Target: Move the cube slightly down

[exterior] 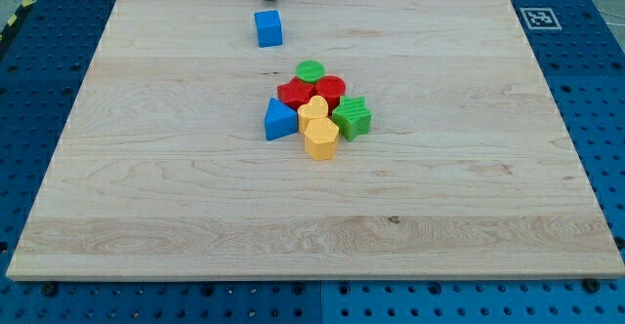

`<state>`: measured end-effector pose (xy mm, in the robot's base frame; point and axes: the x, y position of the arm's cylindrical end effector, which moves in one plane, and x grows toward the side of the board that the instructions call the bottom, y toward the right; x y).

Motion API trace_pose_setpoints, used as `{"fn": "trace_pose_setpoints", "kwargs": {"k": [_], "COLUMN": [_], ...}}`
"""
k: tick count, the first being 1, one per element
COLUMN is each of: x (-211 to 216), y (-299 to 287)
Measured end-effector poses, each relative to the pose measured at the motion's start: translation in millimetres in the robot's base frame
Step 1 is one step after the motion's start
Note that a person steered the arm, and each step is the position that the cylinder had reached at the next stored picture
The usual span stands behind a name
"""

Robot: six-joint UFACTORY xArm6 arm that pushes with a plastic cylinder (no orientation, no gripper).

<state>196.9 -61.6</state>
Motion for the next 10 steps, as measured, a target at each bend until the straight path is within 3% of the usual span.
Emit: {"fn": "trace_pose_setpoints", "kwargs": {"k": [3,6,9,10], "x": [10.9,77.9,36.3,40.7], "y": [17.2,15.3,-11.5,-19.2]}}
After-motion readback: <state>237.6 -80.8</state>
